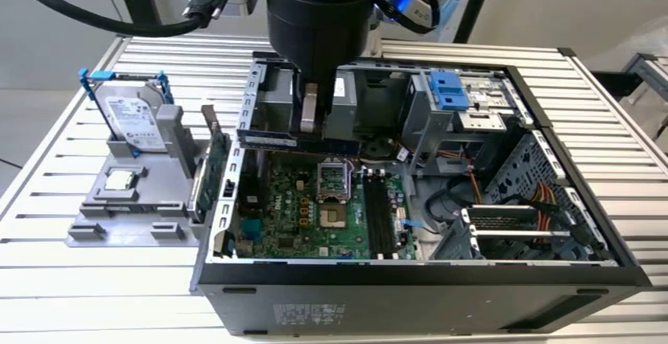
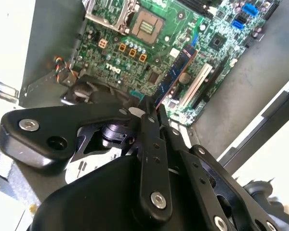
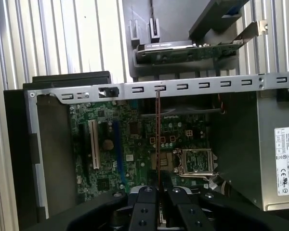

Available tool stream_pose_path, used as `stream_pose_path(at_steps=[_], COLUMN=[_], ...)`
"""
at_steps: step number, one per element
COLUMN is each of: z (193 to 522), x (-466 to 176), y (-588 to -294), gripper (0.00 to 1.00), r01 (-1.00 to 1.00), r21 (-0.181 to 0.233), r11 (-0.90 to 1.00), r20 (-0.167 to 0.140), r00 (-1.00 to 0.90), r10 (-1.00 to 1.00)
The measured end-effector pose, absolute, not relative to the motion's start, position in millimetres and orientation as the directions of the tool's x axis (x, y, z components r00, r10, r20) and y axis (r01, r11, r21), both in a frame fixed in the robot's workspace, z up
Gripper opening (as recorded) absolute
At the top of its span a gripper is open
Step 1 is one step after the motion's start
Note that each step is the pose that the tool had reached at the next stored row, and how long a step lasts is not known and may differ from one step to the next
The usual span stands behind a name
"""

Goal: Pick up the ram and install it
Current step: 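Pick up the ram and move it above insertion slot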

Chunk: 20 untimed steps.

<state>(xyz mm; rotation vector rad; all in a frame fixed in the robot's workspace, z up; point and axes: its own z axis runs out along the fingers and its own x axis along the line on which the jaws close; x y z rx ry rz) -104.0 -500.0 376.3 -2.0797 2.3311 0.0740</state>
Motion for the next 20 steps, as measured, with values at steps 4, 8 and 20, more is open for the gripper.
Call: stream_pose_path(at_steps=[4, 8, 20], z=[376.3, 376.3, 376.4], x=[-95.9, -87.7, -63.5], y=[-500.0, -500.0, -500.0], gripper=[0.0, 0.0, 0.0], r01=[-0.993, -0.993, -0.991], r21=[0.024, 0.025, 0.025], r11=[0.116, 0.119, 0.128], r20=[-0.044, -0.044, -0.044], r00=[-0.117, -0.12, -0.129], r10=[-0.992, -0.992, -0.991])
